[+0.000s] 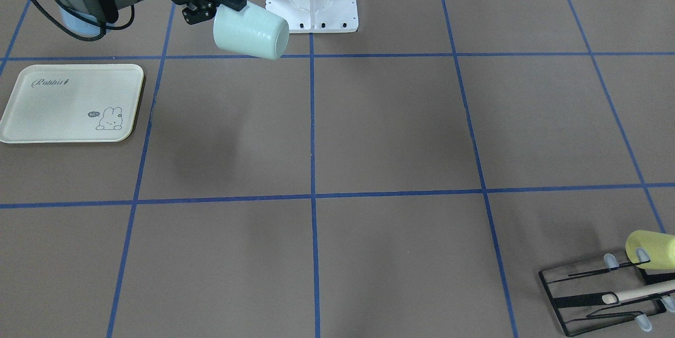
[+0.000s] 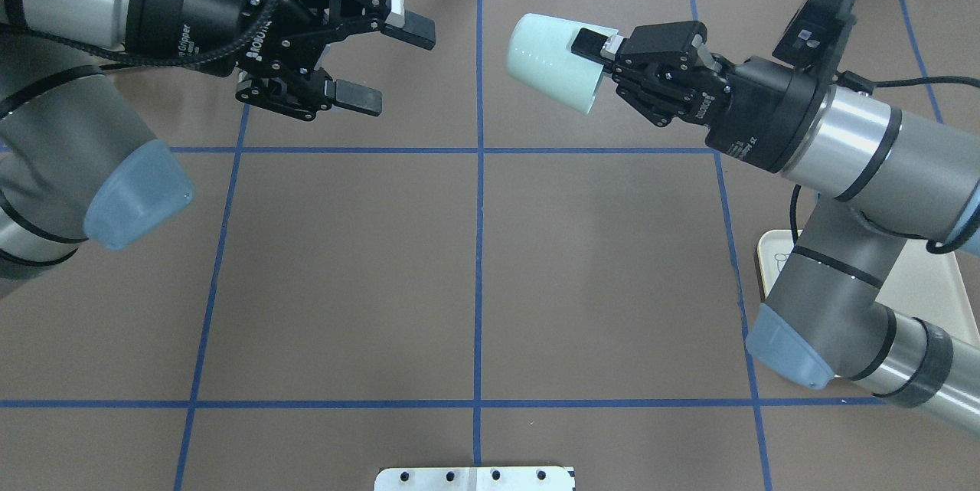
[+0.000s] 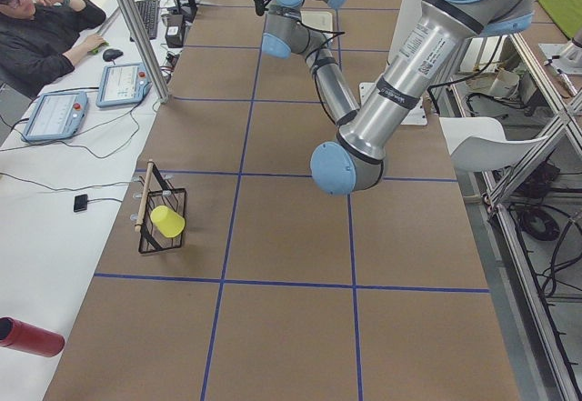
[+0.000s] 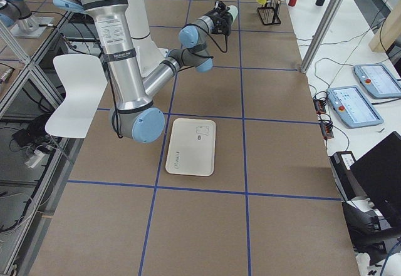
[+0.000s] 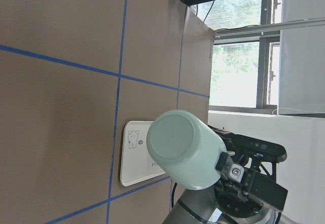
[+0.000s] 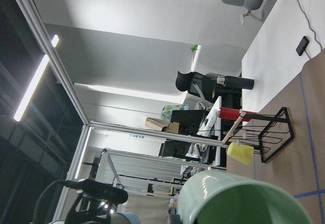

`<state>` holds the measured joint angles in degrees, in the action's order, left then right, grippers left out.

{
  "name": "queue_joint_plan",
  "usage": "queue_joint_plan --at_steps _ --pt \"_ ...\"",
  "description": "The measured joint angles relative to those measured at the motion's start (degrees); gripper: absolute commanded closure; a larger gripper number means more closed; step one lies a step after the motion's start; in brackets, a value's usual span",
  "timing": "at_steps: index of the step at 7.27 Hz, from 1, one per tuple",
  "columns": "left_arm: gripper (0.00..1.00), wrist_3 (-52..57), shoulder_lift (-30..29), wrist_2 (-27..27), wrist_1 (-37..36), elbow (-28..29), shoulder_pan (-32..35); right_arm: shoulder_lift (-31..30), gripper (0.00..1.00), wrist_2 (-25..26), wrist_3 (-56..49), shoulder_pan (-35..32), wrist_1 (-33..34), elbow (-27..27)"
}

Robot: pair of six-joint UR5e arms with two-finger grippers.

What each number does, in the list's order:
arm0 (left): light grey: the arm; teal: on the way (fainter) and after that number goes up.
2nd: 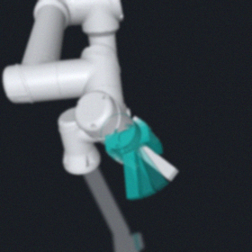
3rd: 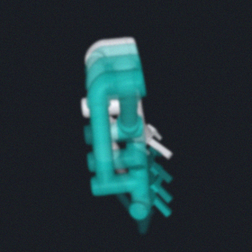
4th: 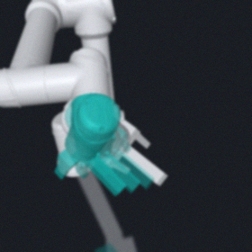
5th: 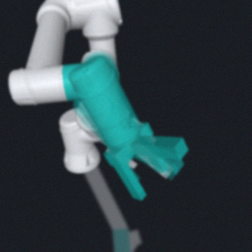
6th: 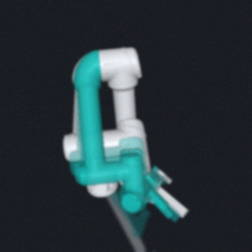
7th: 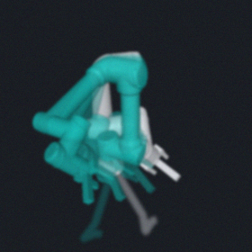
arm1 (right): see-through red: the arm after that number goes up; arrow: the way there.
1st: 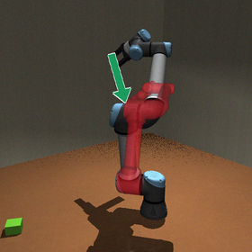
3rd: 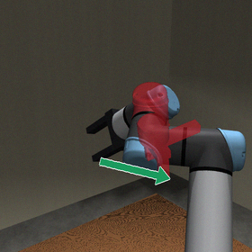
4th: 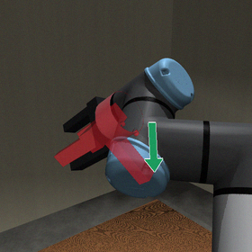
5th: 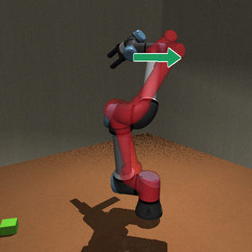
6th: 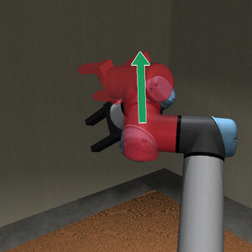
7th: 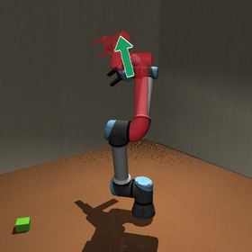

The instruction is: Left arm grabs green cup and hands to right arm on tray

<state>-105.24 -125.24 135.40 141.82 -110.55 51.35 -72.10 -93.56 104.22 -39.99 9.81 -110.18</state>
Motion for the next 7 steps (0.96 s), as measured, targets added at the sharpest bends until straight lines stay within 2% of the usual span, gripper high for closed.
queue_joint_plan --at_steps 2,4,7 --pt "0.0 7.1 2.3 0.0 -2.8 0.5 2.0 0.2 1.0 -11.7 -0.4 -8.0 11.8 0.0" --pt "0.0 20.1 4.2 0.0 -12.4 0.6 5.0 0.1 1.0 -23.2 -3.5 -15.7 21.5 0.1" --pt "0.0 45.3 10.2 -1.0 -25.8 0.5 10.2 -0.7 1.0 -33.1 -15.8 -23.9 37.1 -0.3"
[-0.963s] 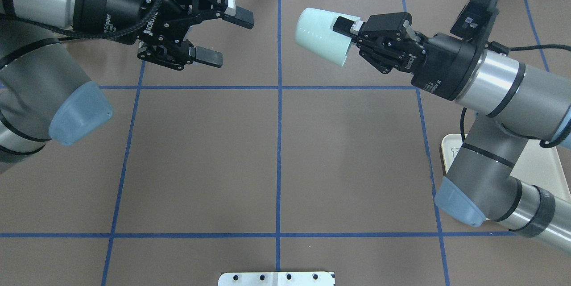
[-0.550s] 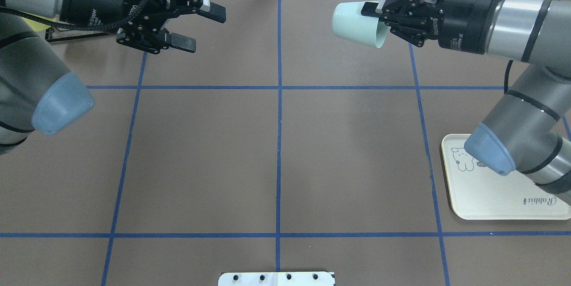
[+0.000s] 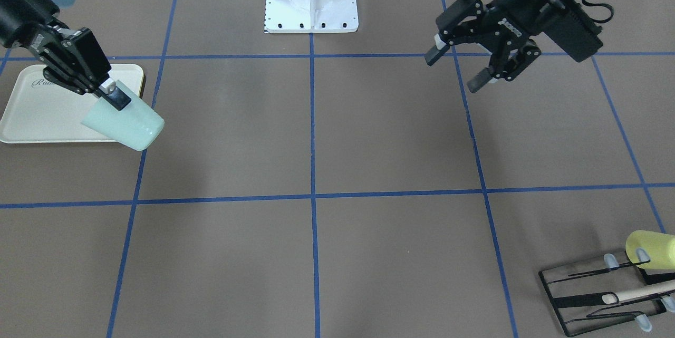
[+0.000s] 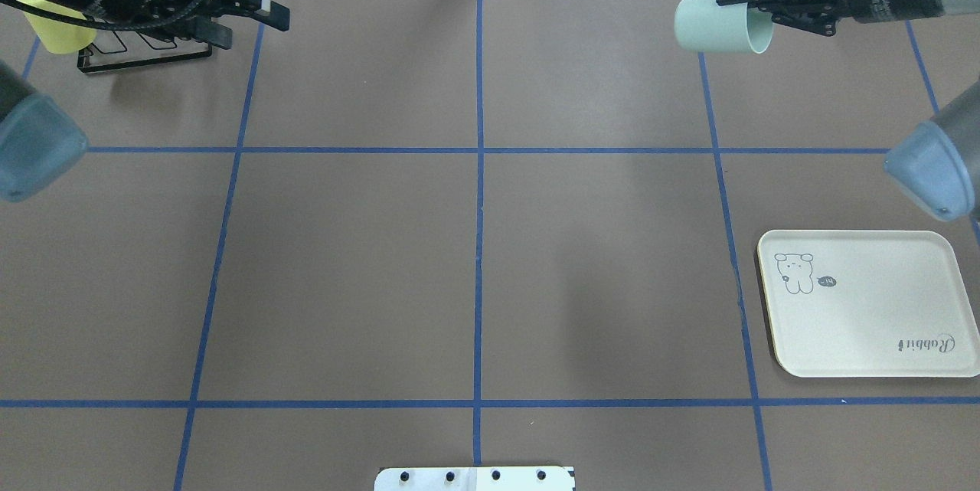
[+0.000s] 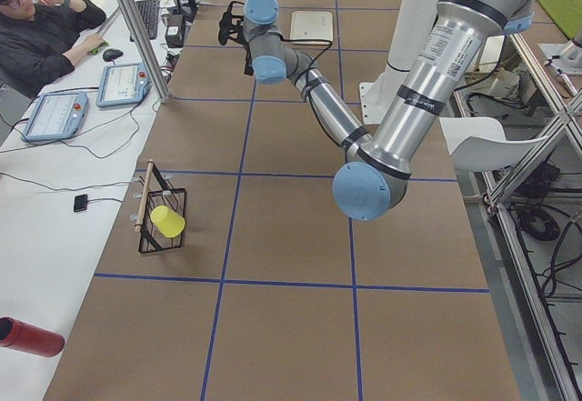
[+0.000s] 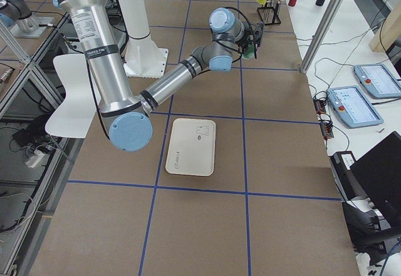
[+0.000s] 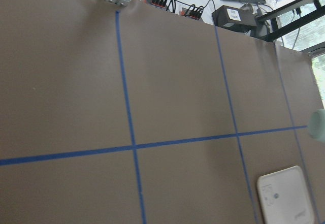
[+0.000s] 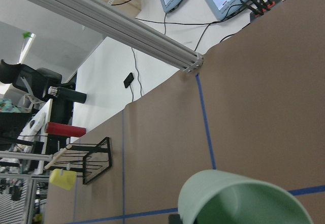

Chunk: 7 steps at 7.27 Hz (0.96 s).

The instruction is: Left arm grabs green cup and hands to right arm on tray

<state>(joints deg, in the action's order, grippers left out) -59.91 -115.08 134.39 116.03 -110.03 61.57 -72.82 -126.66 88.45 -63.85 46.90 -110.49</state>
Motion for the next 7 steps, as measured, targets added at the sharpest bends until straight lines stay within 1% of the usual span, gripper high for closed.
queue_joint_plan --at_steps 2,3,4,6,7 --pt "0.0 18.2 4.0 -3.7 -9.2 0.1 2.8 -2.0 1.0 -2.1 -8.6 -2.5 6.2 -0.2" --pt "0.0 27.4 5.9 -4.8 -14.0 0.1 4.8 -3.2 1.0 -2.7 -13.4 -3.3 9.4 -0.5" --pt "0.0 36.2 8.6 -5.2 -17.2 0.2 7.2 -4.1 1.0 -3.2 -18.9 -4.1 13.8 -1.1" --pt "0.0 48.3 14.4 -5.3 -19.1 1.3 11.6 -5.6 1.0 -3.6 -30.5 -5.3 22.1 -1.9" --pt "0.0 53.4 17.4 -5.0 -19.5 2.2 14.0 -7.2 1.0 -3.6 -35.8 -5.8 24.1 -2.0"
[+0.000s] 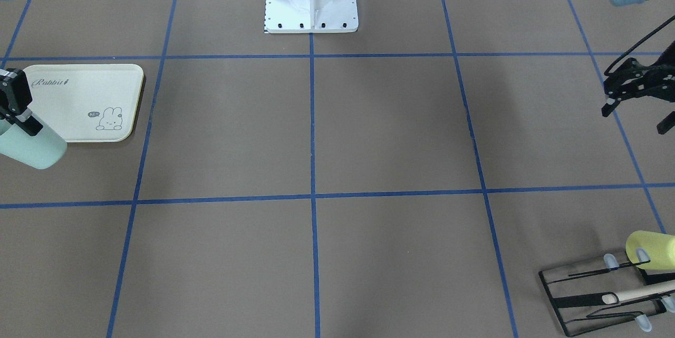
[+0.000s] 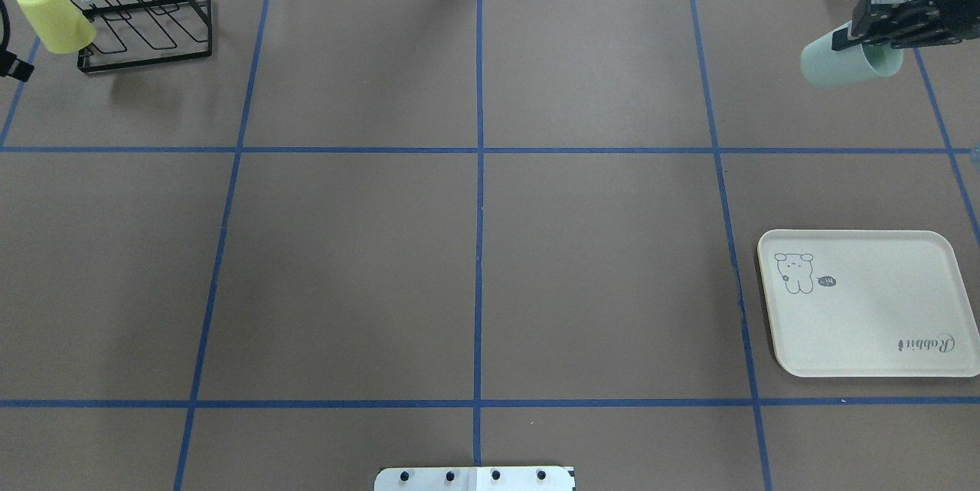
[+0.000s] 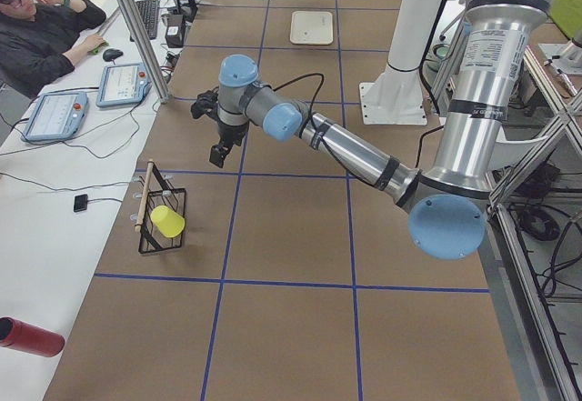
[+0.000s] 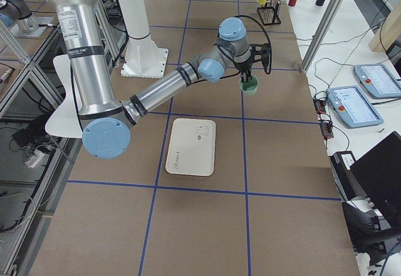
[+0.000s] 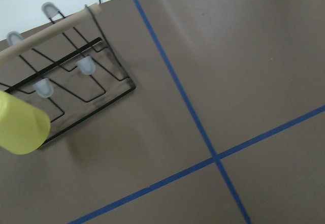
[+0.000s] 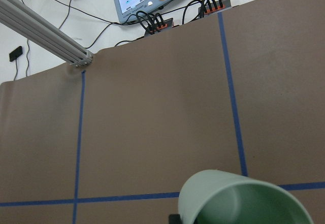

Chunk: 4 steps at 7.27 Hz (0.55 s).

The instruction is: Left arm grabs green cup and hands to right arm on tray

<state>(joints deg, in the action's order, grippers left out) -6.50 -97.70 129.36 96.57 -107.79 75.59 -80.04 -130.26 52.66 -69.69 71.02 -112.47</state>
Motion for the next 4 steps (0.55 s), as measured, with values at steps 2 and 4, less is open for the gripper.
queue_joint_plan --at_steps 2,4 --pt "0.0 5.5 5.6 0.0 -0.6 2.7 3.8 -2.8 1.0 -0.1 -6.1 -0.6 2.5 -0.2" --pt "0.0 6.6 8.5 0.1 -2.2 8.2 7.5 -4.7 1.0 -0.1 -9.9 -0.5 4.0 -0.8"
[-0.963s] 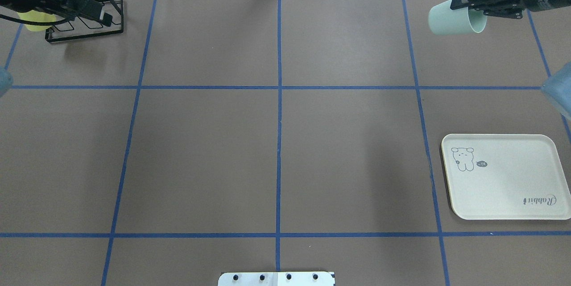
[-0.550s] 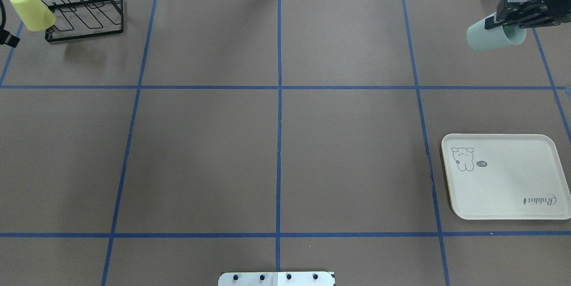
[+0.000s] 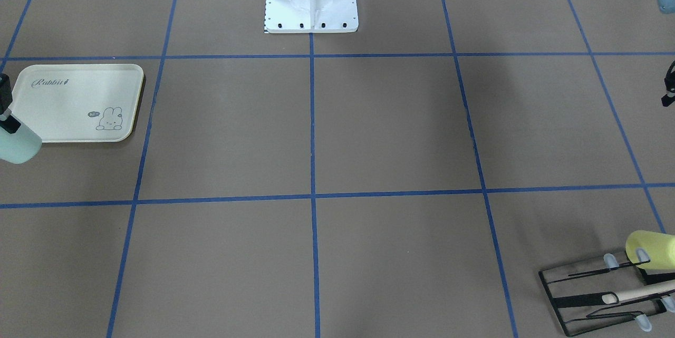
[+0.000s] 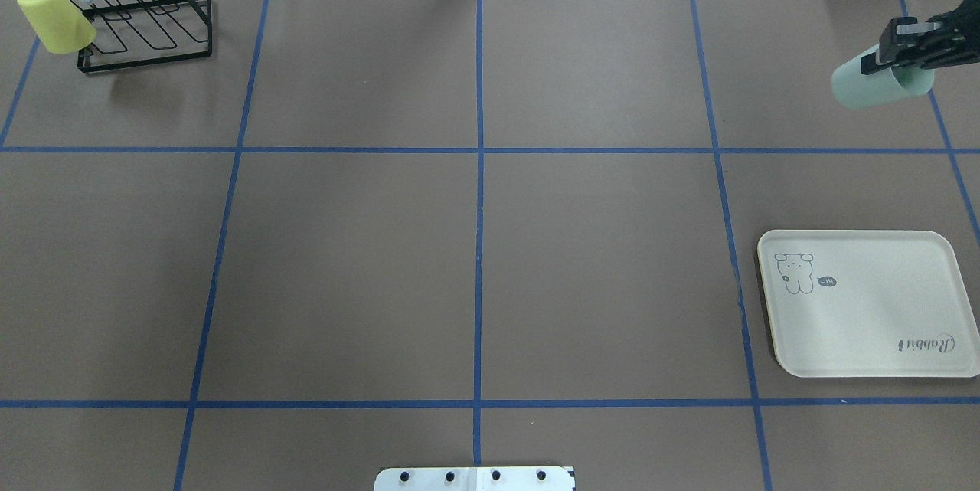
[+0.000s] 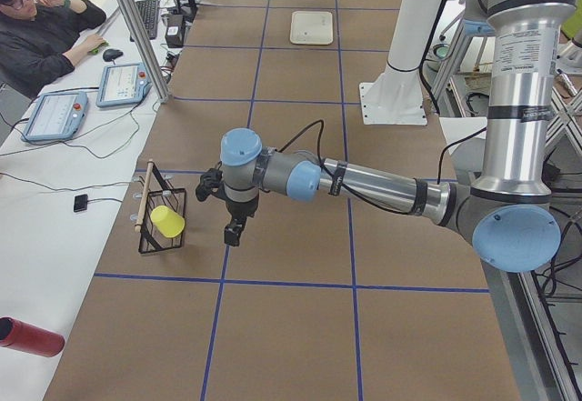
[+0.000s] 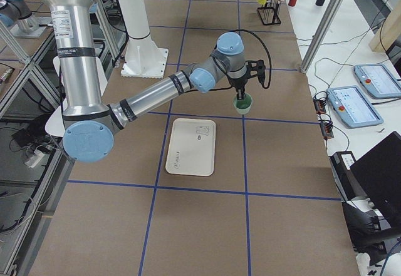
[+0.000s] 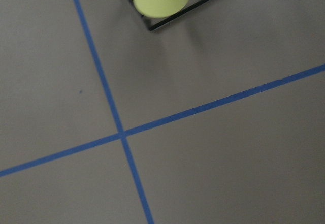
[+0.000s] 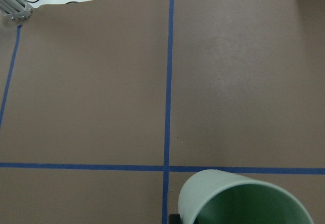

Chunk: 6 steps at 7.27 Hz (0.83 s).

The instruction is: Left arm grabs green cup and hands to right arm on tray

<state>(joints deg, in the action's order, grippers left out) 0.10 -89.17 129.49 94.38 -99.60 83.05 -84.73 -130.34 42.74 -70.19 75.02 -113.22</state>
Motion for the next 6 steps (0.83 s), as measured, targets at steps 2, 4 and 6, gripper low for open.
queue_joint_plan --at_steps 2,4,6 --pt "0.0 0.1 2.4 2.1 -0.6 3.3 2.4 -3.3 1.0 0.0 -1.8 0.8 0.3 -1.9" --pt "0.0 -0.1 5.1 5.4 -0.5 4.0 3.7 -9.4 1.0 0.4 -2.0 2.7 0.4 -6.8" --pt "0.0 -0.2 6.1 6.1 -0.4 4.0 3.9 -15.5 1.0 4.4 -1.7 6.7 0.3 -10.7"
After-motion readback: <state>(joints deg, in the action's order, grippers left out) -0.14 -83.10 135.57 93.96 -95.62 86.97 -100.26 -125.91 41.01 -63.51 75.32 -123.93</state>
